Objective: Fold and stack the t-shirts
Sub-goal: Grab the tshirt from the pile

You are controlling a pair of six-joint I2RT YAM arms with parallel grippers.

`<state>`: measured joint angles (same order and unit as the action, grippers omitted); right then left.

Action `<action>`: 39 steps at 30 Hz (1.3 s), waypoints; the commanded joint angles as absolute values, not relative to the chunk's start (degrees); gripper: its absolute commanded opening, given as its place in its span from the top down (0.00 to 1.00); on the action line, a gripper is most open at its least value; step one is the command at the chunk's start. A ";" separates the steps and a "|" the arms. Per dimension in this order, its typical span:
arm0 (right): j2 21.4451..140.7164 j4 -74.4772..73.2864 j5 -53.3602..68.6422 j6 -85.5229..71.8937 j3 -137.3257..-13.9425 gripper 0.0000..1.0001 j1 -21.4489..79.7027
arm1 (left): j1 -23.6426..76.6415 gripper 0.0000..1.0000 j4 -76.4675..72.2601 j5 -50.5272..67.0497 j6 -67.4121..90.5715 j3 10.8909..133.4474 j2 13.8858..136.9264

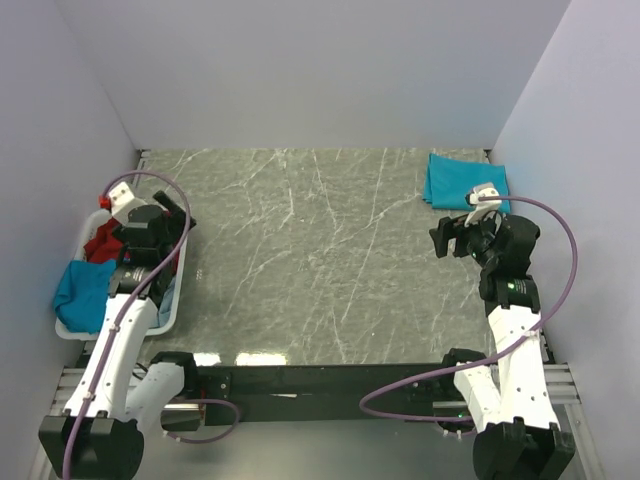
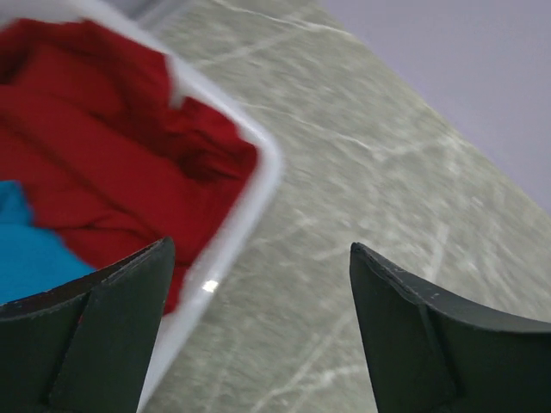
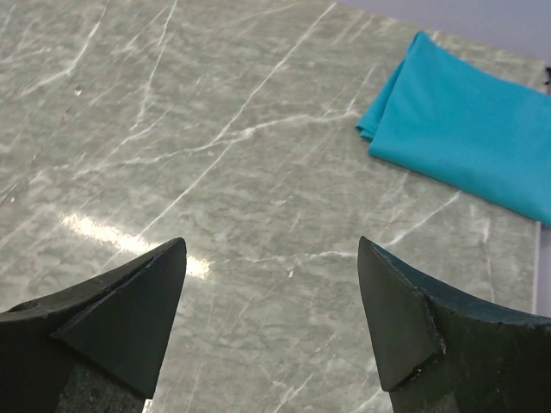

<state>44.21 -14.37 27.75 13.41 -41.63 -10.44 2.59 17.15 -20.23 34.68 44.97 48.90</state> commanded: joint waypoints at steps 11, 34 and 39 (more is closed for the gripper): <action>45.09 -15.99 30.14 14.85 -43.24 0.14 -10.63 | 0.18 0.01 55.10 -51.40 68.37 59.94 68.81; 43.33 -16.52 30.76 14.77 -43.68 0.14 -10.63 | -6.15 1.00 24.02 -27.67 42.23 57.82 42.91; 42.80 -16.17 30.24 14.94 -43.33 0.14 -10.63 | -6.15 1.00 7.24 -0.57 34.19 64.06 42.09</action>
<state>43.94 -17.26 29.74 14.68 -41.67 -10.44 -6.28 25.36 -23.40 43.44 59.79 40.64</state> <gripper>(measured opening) 0.858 0.011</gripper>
